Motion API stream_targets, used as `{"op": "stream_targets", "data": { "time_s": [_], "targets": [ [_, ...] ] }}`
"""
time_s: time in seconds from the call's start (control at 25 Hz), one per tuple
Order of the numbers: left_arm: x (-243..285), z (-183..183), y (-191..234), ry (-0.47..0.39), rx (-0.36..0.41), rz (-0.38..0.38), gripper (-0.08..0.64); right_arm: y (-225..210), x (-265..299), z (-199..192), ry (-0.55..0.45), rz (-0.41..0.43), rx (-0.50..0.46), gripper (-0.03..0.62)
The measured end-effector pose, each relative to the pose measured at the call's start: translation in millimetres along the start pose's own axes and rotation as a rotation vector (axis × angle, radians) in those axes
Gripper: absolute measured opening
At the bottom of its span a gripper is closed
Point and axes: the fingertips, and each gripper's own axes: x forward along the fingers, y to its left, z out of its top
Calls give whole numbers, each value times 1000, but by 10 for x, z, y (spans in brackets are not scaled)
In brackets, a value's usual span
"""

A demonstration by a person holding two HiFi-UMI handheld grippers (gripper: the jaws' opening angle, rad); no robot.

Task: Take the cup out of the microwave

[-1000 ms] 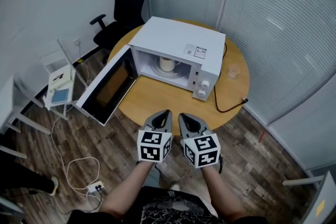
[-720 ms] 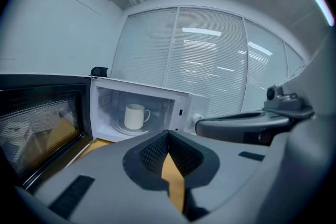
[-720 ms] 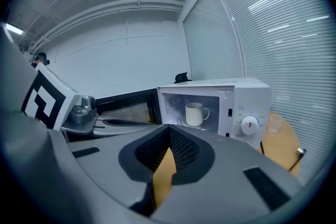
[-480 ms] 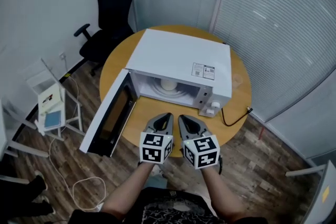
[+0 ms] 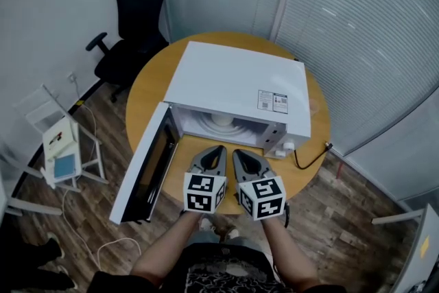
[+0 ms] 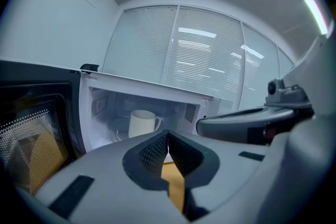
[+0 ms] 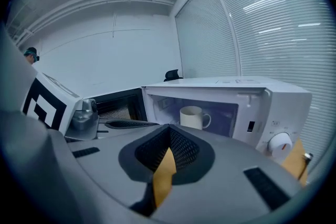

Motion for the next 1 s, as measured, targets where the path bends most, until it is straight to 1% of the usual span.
{"op": "stream_targets", "data": {
  "time_s": [0.24,0.36,0.64,0.8,0.88,1.0],
  "targets": [
    [142,-60,-85,-12,7,-15,9,-127,45,-18,-8,36,-10,15],
    [205,-115,-87,-14,10,17,9,-180,59,-41,-8,67,-19,15],
    [344,-137,-37,-47,41,72,11,-249,64,-88,-12,125,-59,15],
    [404,-144,33,-63,31,91,12,-253,100,-133,-9,141,-67,15],
    [447,-162,74,-72,26,94,32,-245,135,-153,-6,147,-76,15],
    [545,-190,181,-77,19,97,83,-261,222,-166,-9,143,-87,15]
  ]
}}
